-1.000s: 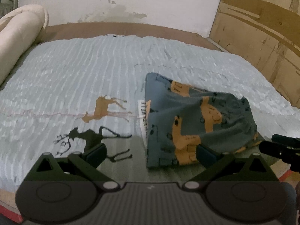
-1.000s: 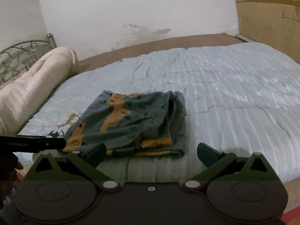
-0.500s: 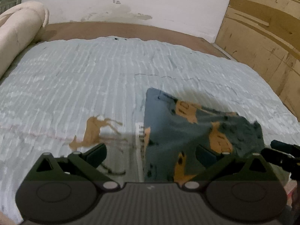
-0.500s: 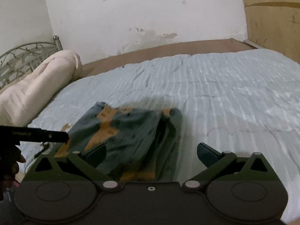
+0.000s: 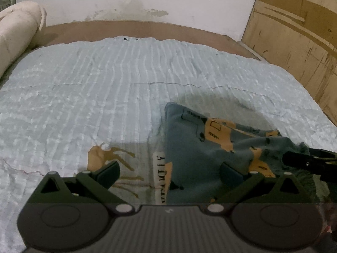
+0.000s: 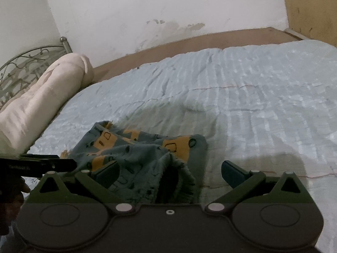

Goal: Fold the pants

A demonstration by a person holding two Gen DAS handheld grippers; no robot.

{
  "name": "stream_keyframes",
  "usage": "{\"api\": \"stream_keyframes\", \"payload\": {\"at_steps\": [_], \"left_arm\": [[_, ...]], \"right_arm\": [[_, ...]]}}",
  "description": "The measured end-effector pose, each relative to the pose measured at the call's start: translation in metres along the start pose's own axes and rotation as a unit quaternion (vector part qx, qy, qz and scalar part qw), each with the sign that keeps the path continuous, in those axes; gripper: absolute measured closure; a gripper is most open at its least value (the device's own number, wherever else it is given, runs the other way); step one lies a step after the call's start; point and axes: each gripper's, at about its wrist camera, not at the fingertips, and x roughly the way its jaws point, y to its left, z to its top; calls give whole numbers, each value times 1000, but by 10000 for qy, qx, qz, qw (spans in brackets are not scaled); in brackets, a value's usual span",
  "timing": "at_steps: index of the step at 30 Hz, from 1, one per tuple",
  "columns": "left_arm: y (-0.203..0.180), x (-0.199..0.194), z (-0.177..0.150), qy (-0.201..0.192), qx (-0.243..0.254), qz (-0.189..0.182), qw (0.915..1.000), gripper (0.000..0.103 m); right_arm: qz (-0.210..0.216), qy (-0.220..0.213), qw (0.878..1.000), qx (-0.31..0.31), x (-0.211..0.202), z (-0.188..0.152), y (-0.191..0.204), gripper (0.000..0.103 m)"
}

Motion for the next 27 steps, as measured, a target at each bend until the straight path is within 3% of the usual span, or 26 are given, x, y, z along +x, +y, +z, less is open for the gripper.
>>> {"api": "stream_keyframes", "payload": {"at_steps": [9,18,22,27], "left_arm": [[5,4,-5,25,-108,-120,9999,0],[8,10,-10,81,-60,-163,9998,0],[12,10,-9,154,-180,-344,9991,0],[11,6,-6,208,-173,-864,9959,0]], "right_arm": [[253,189,9992,264,10,0,-13,1],[172,274,9992,219,12,-1,-10,1],[163,371,9989,227,16,0,-10,1],[372,399,9969,569,15,2,-14,1]]}}
